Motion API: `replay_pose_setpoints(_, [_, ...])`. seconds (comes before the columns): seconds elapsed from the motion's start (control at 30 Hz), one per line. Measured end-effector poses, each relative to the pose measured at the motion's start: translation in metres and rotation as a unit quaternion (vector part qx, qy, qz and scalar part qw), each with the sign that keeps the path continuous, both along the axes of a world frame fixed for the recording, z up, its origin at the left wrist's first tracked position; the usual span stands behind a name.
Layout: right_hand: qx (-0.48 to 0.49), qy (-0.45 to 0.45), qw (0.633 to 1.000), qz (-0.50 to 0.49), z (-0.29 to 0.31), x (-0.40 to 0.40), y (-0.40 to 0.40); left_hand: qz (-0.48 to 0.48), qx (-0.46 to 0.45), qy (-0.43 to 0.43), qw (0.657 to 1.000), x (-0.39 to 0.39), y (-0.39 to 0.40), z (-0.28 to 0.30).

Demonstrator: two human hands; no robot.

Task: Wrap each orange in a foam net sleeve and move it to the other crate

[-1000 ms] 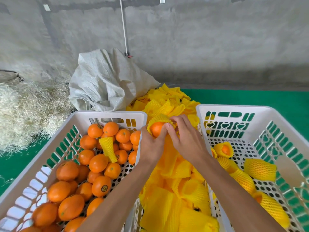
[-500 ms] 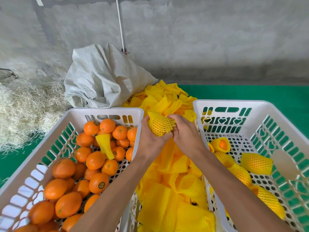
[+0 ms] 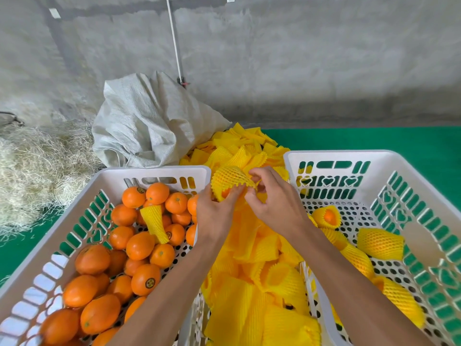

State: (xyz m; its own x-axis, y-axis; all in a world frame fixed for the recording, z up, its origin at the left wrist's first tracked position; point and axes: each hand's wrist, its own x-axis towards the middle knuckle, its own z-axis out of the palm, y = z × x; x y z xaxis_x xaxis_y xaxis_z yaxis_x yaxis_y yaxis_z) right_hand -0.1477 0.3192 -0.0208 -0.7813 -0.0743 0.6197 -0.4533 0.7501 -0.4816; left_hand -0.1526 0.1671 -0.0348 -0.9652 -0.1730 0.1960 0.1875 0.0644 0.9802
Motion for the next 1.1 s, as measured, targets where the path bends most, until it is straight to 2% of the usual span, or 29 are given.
replay_pose_setpoints(0.1, [-0.007, -0.149, 0.989, 0.009, -0.008, -0.002, -0.003, -0.018, 0.023, -0.031, 0.999, 0.000, 0.000, 0.001])
replay_pose_setpoints(0.17, [-0.019, -0.183, 0.983, 0.026, -0.013, -0.005, -0.003, -0.036, 0.045, -0.054, 0.997, 0.001, 0.002, 0.000])
replay_pose_setpoints(0.27, [-0.018, -0.173, 0.984, 0.021, -0.012, -0.008, 0.001, -0.048, 0.049, -0.079, 0.995, 0.001, 0.003, -0.002])
replay_pose_setpoints(0.43, [-0.032, -0.128, 0.991, 0.003, -0.006, -0.005, 0.000, -0.049, 0.031, -0.060, 0.997, 0.001, 0.002, -0.001])
replay_pose_setpoints(0.53, [-0.062, -0.166, 0.984, 0.033, -0.005, -0.005, 0.002, -0.042, 0.033, -0.020, 0.998, -0.001, 0.000, -0.001])
replay_pose_setpoints(0.63, [-0.092, -0.176, 0.979, 0.051, -0.006, -0.003, 0.004, -0.040, -0.054, 0.015, 0.998, -0.002, -0.004, -0.005])
replay_pose_setpoints(0.77, [-0.065, -0.229, 0.971, 0.040, -0.010, -0.003, 0.002, -0.092, -0.098, 0.038, 0.990, 0.003, 0.002, -0.008])
replay_pose_setpoints(0.9, [-0.092, -0.227, 0.969, -0.024, -0.014, -0.008, 0.008, -0.170, -0.101, 0.054, 0.979, 0.005, 0.003, -0.009])
replay_pose_setpoints(1.0, [-0.048, -0.185, 0.979, -0.073, -0.011, -0.012, 0.018, -0.193, -0.106, 0.040, 0.975, 0.006, 0.004, -0.012])
replay_pose_setpoints(1.1, [-0.024, -0.097, 0.985, -0.139, -0.001, -0.019, 0.034, -0.175, -0.195, 0.041, 0.964, 0.007, 0.003, -0.017])
